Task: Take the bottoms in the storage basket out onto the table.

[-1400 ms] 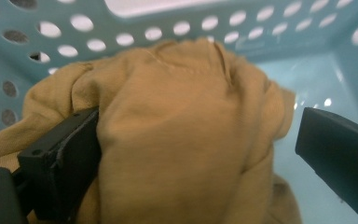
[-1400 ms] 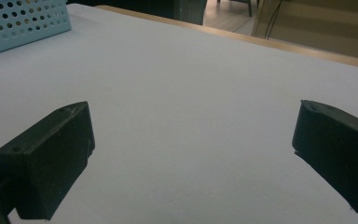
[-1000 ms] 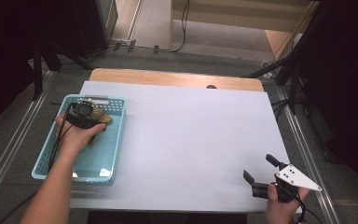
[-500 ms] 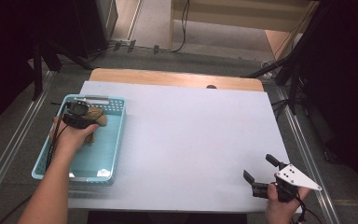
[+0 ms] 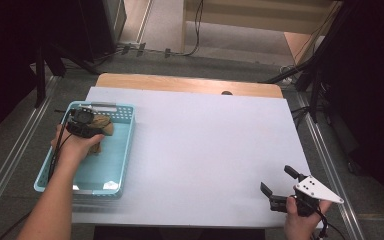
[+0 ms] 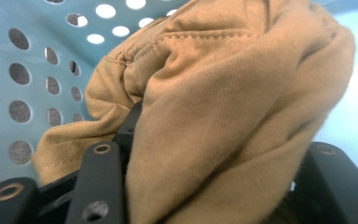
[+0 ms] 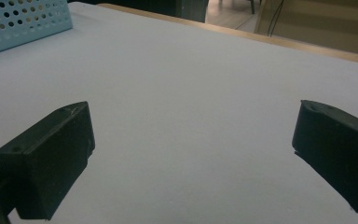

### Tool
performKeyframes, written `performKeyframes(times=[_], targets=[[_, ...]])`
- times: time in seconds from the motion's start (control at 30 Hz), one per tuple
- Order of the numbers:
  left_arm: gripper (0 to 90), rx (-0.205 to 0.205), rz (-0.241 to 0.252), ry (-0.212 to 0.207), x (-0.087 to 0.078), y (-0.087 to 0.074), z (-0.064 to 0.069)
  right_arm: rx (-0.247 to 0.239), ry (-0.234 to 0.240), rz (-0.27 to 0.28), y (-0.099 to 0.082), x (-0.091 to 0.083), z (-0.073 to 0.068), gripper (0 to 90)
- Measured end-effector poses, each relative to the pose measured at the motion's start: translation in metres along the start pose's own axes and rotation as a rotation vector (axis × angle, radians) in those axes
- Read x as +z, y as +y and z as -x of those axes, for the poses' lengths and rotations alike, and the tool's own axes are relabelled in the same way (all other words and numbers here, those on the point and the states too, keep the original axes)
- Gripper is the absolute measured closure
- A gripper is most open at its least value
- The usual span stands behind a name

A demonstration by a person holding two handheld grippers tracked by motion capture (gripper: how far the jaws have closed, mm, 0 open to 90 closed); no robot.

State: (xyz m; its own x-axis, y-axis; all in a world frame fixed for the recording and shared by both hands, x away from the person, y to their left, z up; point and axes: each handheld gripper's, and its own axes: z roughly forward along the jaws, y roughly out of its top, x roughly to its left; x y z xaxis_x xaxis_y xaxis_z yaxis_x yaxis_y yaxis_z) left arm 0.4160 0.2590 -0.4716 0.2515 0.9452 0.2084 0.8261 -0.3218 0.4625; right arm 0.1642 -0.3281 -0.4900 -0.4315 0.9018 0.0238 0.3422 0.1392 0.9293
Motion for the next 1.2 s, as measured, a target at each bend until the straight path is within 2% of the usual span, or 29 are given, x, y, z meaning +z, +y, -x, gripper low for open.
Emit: performKeyframes(times=[0.33, 0.53, 0.67, 0.87, 1.2], targets=[[61.1, -0.010, 0.009, -0.013, -0.003, -0.001, -0.006, -0.001, 0.000, -0.002, 0.000, 0.001, -0.001, 0.0], [66.4, -0.024, 0.017, -0.041, -0.004, -0.001, -0.010, -0.001, -0.001, -0.004, 0.000, 0.001, 0.000, 0.0], [67.8, -0.035, 0.028, -0.058, -0.005, -0.001, -0.013, -0.002, -0.003, -0.004, -0.001, 0.001, 0.000, 0.0], [69.2, -0.084, 0.037, -0.096, -0.008, 0.000, -0.018, 0.003, -0.005, -0.009, -0.001, 0.002, 0.001, 0.0], [69.6, -0.111, 0.076, -0.133, -0.016, -0.001, -0.021, 0.009, -0.008, -0.009, -0.001, 0.002, 0.002, 0.0]])
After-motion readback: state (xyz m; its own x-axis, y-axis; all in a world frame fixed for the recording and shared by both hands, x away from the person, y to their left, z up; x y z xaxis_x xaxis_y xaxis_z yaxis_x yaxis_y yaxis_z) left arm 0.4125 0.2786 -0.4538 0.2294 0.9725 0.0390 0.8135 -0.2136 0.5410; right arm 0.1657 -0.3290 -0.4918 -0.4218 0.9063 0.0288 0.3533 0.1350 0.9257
